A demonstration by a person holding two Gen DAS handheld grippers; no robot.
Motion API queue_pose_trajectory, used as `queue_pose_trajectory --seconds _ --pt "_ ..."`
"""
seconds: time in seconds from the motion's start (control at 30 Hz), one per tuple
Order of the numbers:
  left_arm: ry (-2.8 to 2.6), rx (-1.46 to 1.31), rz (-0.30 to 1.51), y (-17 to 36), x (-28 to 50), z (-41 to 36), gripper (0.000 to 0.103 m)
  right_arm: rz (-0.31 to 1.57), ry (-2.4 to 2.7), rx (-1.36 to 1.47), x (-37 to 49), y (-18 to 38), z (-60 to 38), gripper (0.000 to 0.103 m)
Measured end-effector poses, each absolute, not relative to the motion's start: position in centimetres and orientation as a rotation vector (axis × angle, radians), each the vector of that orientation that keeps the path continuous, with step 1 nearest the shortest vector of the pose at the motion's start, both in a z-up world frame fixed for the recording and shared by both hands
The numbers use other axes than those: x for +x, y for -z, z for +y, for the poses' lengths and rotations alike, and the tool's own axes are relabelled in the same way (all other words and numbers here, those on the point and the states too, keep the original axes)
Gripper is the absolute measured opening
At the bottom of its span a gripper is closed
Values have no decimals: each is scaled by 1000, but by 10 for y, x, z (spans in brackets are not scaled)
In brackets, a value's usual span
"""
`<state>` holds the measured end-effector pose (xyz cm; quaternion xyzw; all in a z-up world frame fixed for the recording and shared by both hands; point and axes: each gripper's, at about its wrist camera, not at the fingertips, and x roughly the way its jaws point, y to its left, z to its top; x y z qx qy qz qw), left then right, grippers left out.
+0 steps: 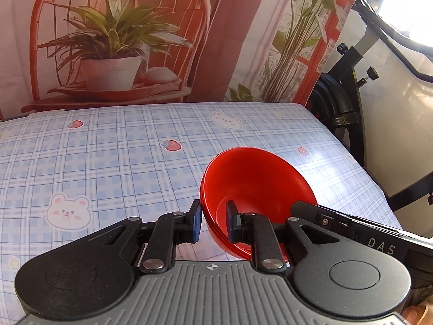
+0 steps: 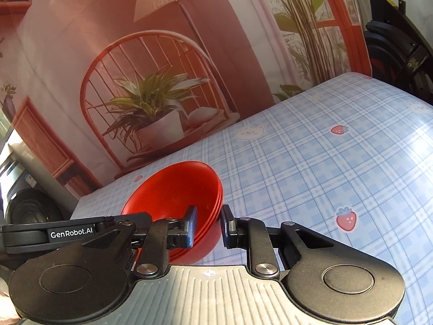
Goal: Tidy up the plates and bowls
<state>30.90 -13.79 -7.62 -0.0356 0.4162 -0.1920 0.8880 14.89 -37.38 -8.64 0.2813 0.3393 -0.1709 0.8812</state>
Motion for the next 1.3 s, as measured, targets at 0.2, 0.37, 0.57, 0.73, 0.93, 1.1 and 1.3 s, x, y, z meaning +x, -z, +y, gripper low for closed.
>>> queue_pose_trajectory --seconds 0.2,0.37,0.57,0.73,0.93,1.1,1.3 --pt "374 -100 830 61 280 -116 20 701 316 564 141 67 -347 19" --pt "349 -104 811 52 258 -98 20 712 278 546 140 59 -322 19" --pt "319 -123 793 43 236 -75 20 723 230 518 140 52 -296 19" --pt "301 -150 790 41 224 -60 20 733 196 501 139 49 -277 19" --pt "280 -162 786 39 209 -43 20 749 162 486 139 49 -258 19" --pt "259 -165 797 43 198 -32 20 771 138 475 139 53 -245 19" --pt "237 -177 819 52 188 -20 20 801 115 460 141 59 -234 19"
